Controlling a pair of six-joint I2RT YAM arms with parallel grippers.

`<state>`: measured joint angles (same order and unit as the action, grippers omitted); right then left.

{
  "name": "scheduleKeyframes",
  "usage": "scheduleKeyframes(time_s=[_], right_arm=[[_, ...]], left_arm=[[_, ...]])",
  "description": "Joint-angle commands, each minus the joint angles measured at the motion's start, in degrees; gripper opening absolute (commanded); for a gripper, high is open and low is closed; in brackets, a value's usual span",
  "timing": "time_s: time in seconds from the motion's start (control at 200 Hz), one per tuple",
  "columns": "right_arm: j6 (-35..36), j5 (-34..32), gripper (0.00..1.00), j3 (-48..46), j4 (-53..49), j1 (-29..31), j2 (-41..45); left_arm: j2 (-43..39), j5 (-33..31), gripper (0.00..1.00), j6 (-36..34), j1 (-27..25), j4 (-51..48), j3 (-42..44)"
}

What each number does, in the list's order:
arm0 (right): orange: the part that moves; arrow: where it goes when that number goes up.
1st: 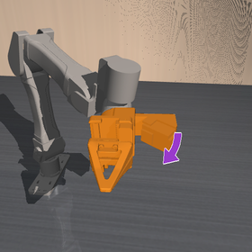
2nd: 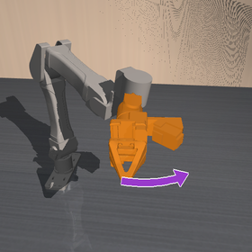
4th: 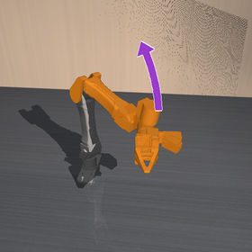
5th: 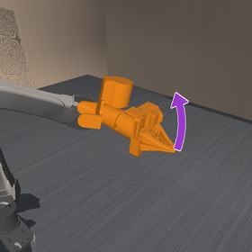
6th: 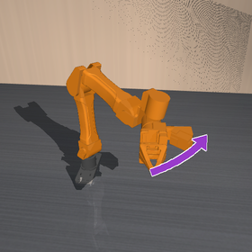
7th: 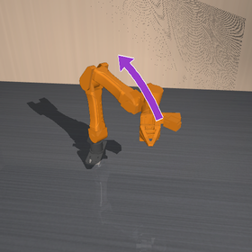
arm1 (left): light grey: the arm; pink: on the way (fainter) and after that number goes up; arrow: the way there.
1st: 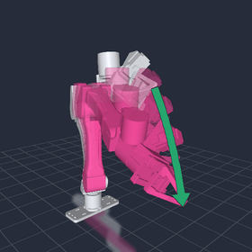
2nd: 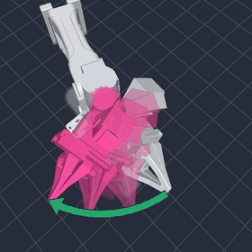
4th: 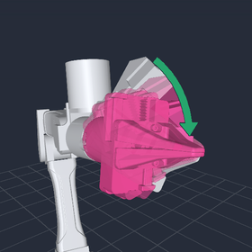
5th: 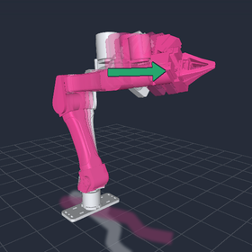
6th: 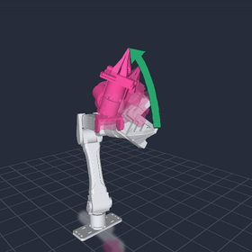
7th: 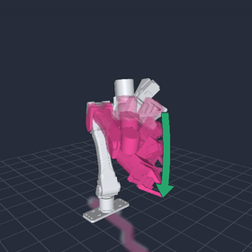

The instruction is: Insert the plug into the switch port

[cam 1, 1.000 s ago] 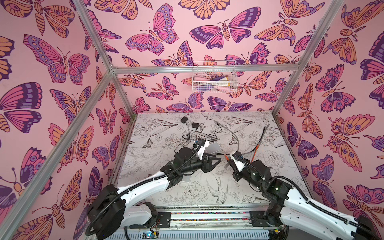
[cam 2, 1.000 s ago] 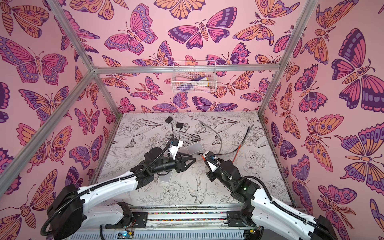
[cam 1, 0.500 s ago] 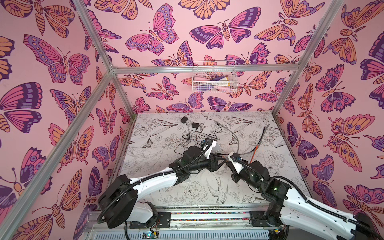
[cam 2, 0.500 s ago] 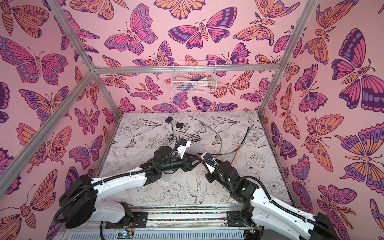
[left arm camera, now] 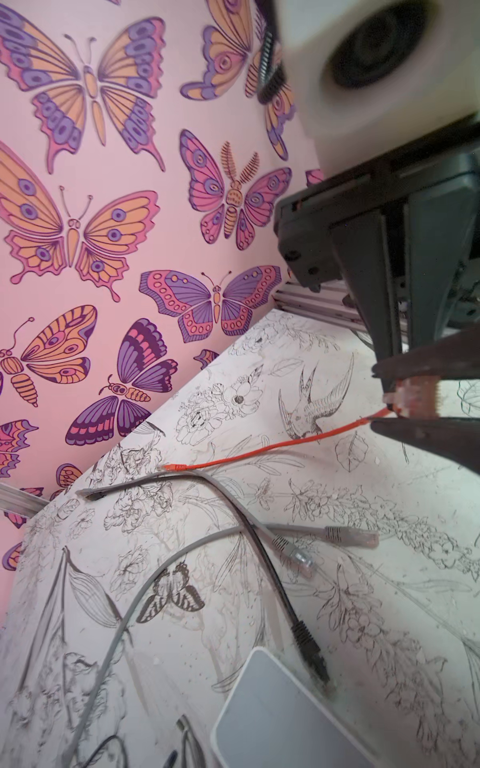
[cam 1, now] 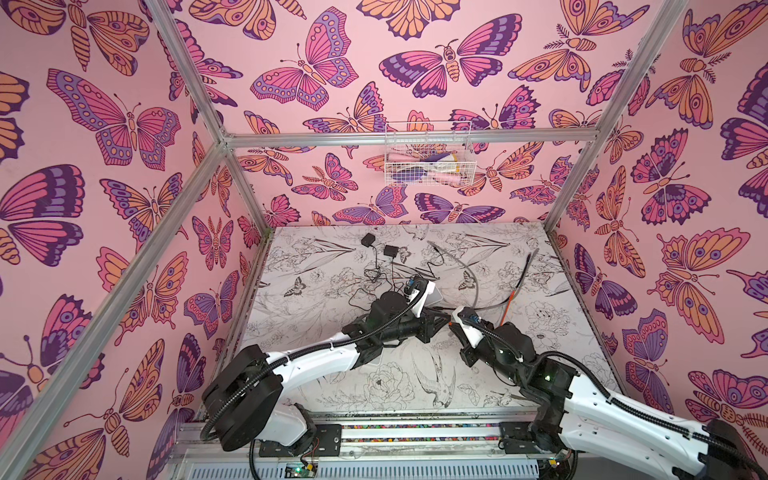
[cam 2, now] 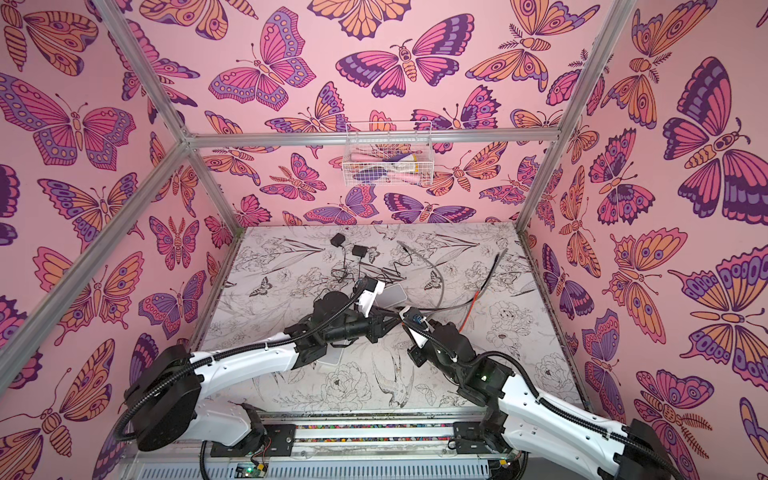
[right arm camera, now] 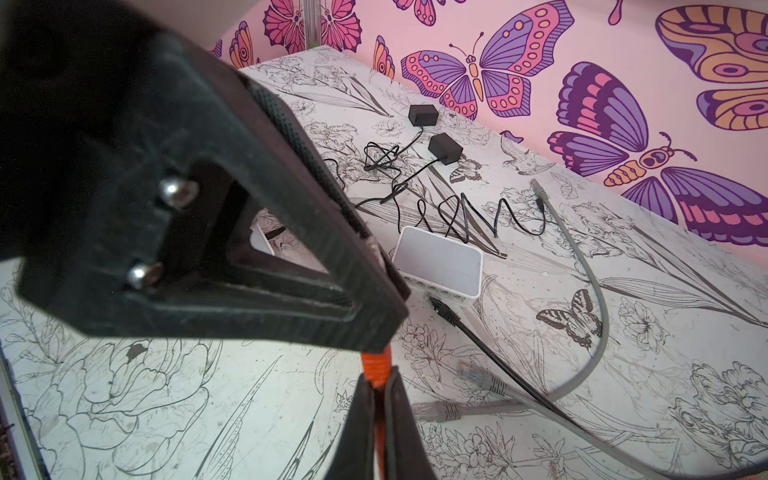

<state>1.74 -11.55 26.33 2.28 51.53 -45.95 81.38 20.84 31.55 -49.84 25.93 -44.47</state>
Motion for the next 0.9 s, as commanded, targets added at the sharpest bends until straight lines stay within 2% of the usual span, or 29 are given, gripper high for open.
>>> scheduleKeyframes(time_s=[0.0, 0.045, 0.07, 0.16, 0.331, 0.481, 0.531, 0.596, 0.736, 0.897], right_arm=[[-0.2, -0.3, 0.00, 2.6, -0.7, 0.4, 0.7], [-0.3, 0.5, 0.00, 2.7, -1.3, 0.4, 1.1], [-0.4, 1.4, 0.04, 3.0, -2.0, 0.5, 1.5], [-1.1, 5.9, 0.28, 5.3, -7.5, 0.4, 3.4], [-1.1, 13.7, 0.39, 11.5, -17.6, 0.4, 5.3], [0.3, 21.3, 0.40, 16.7, -23.0, 0.4, 3.0], [0.8, 24.7, 0.46, 18.2, -24.5, 0.4, 1.7], [1.7, 28.1, 0.47, 20.3, -26.9, 0.4, 0.0], [2.7, 31.7, 0.47, 22.3, -27.9, 0.4, -2.2], [3.8, 35.2, 0.45, 23.8, -28.2, 0.3, -3.2]], left_arm=[[-0.1, 0.8, 0.01, -1.3, -0.3, 1.4, -0.4], [-0.6, 0.7, 0.00, -2.2, -0.3, 1.0, -0.1], [-1.0, 0.7, 0.00, -2.7, -0.3, 0.6, 0.1], [-3.2, 1.7, 0.00, -5.5, 0.5, -0.4, 1.7], [-10.9, 5.0, 0.00, -8.3, 4.1, 0.8, 7.3], [-15.9, 10.8, 0.00, -13.3, 4.8, 1.6, 10.7], [-17.1, 13.0, 0.00, -14.8, 5.1, 3.3, 12.2], [-18.4, 15.6, 0.00, -15.4, 5.8, 4.5, 13.8], [-21.4, 20.6, 0.00, -15.0, 7.3, 6.9, 15.8], [-23.6, 23.5, 0.00, -14.9, 8.0, 7.4, 16.8]])
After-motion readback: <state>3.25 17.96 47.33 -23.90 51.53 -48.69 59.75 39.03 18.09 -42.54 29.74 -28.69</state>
